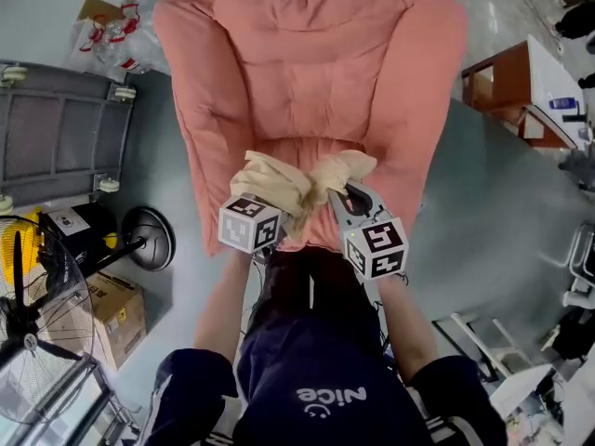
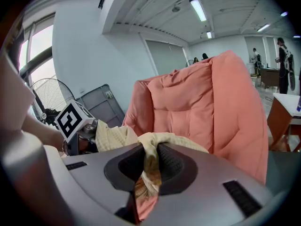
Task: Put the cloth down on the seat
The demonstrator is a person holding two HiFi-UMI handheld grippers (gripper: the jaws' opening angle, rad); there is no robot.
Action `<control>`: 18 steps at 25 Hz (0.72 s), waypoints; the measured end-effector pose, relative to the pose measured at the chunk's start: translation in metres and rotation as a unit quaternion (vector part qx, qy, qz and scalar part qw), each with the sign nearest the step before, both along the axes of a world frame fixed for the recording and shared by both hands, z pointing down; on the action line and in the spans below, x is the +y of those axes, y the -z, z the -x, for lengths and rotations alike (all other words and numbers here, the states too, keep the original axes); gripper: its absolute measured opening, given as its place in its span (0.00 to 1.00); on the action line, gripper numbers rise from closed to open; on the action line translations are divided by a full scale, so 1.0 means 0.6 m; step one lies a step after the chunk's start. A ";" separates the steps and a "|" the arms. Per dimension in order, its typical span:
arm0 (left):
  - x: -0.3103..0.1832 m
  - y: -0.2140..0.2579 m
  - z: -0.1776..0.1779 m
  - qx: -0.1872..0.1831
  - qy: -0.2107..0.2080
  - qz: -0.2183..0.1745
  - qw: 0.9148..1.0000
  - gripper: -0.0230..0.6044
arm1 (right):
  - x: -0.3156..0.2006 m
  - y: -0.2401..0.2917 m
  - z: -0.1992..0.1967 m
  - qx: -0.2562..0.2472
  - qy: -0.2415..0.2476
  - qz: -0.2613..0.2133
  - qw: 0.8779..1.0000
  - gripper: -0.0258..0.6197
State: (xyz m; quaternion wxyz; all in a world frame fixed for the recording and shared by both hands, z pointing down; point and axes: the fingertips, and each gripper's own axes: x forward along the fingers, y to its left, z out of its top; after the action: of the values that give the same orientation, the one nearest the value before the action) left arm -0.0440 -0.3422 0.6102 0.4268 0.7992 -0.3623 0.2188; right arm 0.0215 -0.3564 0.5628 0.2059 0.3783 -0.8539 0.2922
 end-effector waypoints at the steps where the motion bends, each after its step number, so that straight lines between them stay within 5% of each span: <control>1: -0.006 -0.016 0.003 -0.001 -0.001 0.005 1.000 0.08 | -0.006 -0.016 0.002 0.002 -0.004 0.005 1.000 0.15; 18: -0.027 -0.270 -0.002 -0.028 -0.059 0.071 0.995 0.08 | -0.031 -0.304 -0.015 0.030 -0.076 0.105 0.991 0.15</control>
State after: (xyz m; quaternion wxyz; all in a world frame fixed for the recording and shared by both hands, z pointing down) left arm -0.0427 -0.3585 0.7724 0.4584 0.7805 -0.3101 0.2909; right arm 0.0304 -0.3751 0.7453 0.2470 0.4274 -0.7807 0.3832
